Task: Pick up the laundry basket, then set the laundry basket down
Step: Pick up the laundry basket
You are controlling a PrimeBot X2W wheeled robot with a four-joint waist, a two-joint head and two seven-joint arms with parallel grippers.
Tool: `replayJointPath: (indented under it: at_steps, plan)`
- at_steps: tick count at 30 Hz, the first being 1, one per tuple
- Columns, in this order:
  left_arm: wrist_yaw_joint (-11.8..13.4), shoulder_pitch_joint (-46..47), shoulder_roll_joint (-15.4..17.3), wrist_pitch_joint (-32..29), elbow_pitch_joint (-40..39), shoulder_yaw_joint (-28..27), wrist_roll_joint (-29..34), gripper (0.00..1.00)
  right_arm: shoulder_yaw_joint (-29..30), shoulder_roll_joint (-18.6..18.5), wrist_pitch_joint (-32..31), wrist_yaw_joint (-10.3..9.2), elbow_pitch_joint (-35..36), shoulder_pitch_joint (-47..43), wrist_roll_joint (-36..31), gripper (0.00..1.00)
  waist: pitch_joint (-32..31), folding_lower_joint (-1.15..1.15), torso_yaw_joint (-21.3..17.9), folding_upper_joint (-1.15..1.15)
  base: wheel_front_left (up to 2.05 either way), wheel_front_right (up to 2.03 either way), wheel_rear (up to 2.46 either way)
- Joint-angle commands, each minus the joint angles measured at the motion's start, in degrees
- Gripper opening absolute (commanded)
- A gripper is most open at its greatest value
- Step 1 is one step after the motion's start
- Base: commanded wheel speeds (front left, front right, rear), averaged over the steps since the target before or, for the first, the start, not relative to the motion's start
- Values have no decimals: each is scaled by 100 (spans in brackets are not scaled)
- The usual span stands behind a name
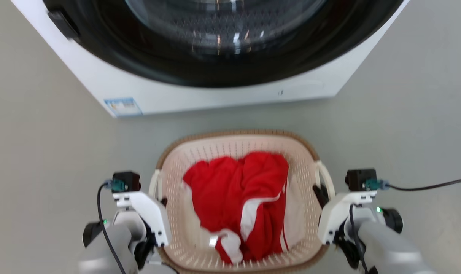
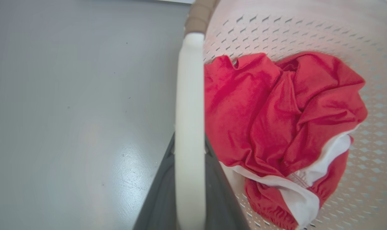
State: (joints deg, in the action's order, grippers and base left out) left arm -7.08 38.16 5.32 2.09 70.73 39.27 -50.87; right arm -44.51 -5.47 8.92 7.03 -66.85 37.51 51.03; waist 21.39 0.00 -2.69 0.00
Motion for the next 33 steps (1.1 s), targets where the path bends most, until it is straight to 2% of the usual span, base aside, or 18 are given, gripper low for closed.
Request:
replayJointPath:
  at_steps: [1,15,24,33]
  plan:
    - [-41,-10,86,3,-60,-92,-68,0,-119,84,7,46,86,-143,40,0,-449,0,-64,0,0,0,0]
    - [-41,-362,39,-657,18,195,-440,0,-695,-1,-636,46,2,-411,714,0,-1273,0,-94,0,0,0,0]
    - [-41,-470,56,-978,46,326,-623,0,-965,-31,-848,46,3,-432,1008,0,-1430,0,-116,0,0,0,0]
    - [-41,-458,68,-971,11,420,-759,0,-1186,-67,-885,46,-28,-362,1204,0,-1438,0,-124,0,0,0,0]
